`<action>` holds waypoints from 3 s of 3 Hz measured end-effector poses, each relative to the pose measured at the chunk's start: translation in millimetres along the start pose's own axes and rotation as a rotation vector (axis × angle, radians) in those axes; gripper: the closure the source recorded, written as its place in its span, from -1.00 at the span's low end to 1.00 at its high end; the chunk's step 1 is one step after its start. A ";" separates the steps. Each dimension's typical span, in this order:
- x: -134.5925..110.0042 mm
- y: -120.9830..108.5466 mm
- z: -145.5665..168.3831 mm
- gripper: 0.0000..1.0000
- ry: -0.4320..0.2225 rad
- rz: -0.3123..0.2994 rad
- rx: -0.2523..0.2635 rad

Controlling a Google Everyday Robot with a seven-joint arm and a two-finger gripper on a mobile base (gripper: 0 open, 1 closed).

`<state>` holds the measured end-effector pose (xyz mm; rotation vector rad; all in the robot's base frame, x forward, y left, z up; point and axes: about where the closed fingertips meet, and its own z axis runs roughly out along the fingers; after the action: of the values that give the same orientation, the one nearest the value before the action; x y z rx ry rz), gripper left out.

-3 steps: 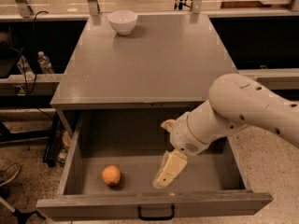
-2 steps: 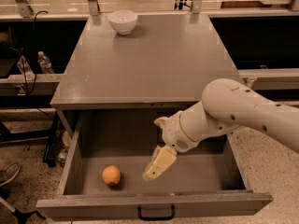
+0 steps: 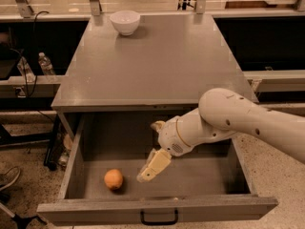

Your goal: Pick orange from top drawer and place on counter

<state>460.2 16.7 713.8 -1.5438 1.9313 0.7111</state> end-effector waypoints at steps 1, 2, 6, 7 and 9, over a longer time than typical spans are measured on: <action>-0.9 -2.0 7.1 -1.00 -0.026 -0.058 0.012; -1.6 -6.0 27.5 -1.00 -0.072 -0.177 0.011; 7.2 17.8 120.9 -1.00 -0.067 -0.316 -0.074; 1.7 24.6 128.9 -1.00 -0.082 -0.310 -0.091; 3.1 30.5 137.9 -1.00 -0.075 -0.298 -0.104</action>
Offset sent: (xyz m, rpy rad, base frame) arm 0.0165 0.0239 -0.0261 0.0692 -0.2119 0.1602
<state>443.4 117.9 616.6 -1.7928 1.5863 0.7354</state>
